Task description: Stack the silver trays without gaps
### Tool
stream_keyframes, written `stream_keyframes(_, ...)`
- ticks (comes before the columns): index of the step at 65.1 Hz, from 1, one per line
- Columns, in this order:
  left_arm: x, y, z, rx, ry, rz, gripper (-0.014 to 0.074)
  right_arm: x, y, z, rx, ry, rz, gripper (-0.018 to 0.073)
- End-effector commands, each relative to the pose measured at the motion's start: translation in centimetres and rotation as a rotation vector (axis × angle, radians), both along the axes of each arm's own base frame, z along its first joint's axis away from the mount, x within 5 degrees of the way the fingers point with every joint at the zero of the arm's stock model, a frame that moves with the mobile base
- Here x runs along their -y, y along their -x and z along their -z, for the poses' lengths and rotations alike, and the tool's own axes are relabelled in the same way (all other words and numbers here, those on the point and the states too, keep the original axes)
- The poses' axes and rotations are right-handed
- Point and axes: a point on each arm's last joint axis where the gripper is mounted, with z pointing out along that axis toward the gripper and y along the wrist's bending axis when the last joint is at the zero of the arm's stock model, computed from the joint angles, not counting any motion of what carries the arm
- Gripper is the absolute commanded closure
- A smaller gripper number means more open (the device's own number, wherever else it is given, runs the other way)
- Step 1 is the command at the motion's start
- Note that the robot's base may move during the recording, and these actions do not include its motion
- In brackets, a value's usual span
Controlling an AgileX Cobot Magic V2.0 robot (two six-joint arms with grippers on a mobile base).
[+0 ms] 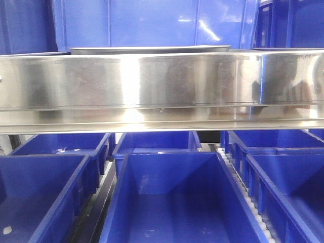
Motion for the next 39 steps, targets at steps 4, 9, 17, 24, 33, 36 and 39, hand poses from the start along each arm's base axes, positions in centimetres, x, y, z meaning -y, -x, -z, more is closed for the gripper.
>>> stream_keyframes(4,0.02,0.14,-0.14,0.017,0.002,0.009,0.0610,0.04,0.07,-0.18,0.021,0.007,0.006,0.0638)
stream_keyframes(9,0.02,0.14,-0.14,0.017,0.002,0.009,0.0610,0.04,0.07,-0.18,0.021,0.007,0.006,0.0638)
stream_keyframes(17,0.02,0.14,-0.14,0.017,0.002,0.009,0.0610,0.04,0.07,-0.18,0.021,0.007,0.006,0.0638)
stream_keyframes(24,0.02,0.14,-0.14,0.017,0.002,0.009,0.0610,0.04,0.07,-0.18,0.021,0.007,0.006,0.0638)
stream_keyframes(33,0.03,0.15,-0.16,0.019,0.003,0.010,0.0610,0.04,0.07,-0.18,0.021,0.007,0.006,0.0638)
stream_keyframes(36,0.04,0.13,-0.07,0.003,0.024,0.014,0.0610,0.04,0.07,-0.18,0.021,0.007,0.006,0.0638)
stream_keyframes(39,0.02,0.15,0.00,-0.003,0.030,0.014,0.0610,0.04,0.07,-0.18,0.021,0.007,0.006,0.0638)
